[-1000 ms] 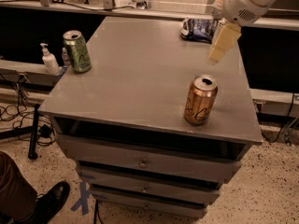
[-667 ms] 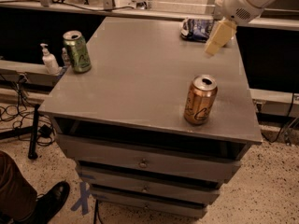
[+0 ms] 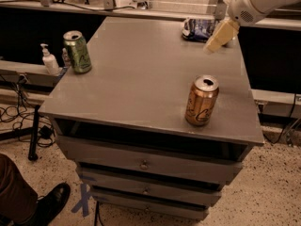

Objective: Pick blue chip bag

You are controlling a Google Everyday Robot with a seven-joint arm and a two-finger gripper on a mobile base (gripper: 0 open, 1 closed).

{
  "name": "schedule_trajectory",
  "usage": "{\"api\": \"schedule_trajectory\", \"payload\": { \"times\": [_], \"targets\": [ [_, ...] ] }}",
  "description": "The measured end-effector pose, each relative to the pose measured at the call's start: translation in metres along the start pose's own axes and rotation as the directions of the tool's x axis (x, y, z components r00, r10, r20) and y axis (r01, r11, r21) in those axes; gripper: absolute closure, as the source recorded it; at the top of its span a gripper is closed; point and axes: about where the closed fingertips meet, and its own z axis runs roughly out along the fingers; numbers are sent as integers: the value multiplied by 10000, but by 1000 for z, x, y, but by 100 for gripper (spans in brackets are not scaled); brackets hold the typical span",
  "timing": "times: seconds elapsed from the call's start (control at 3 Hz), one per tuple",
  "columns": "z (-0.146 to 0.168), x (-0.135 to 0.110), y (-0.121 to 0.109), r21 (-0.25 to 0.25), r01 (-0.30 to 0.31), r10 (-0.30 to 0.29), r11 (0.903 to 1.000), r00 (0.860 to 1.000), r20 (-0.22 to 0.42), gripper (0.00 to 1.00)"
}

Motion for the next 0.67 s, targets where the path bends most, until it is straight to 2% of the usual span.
{"api": "schedule_trajectory", "payload": {
  "times": [0.33,0.67],
  "targets": [
    [12,18,-13,353,-924,912,9951,9953,322,0],
    [33,54,-39,1057,-2739,2612,9559,9578,1198,0]
  ]
}}
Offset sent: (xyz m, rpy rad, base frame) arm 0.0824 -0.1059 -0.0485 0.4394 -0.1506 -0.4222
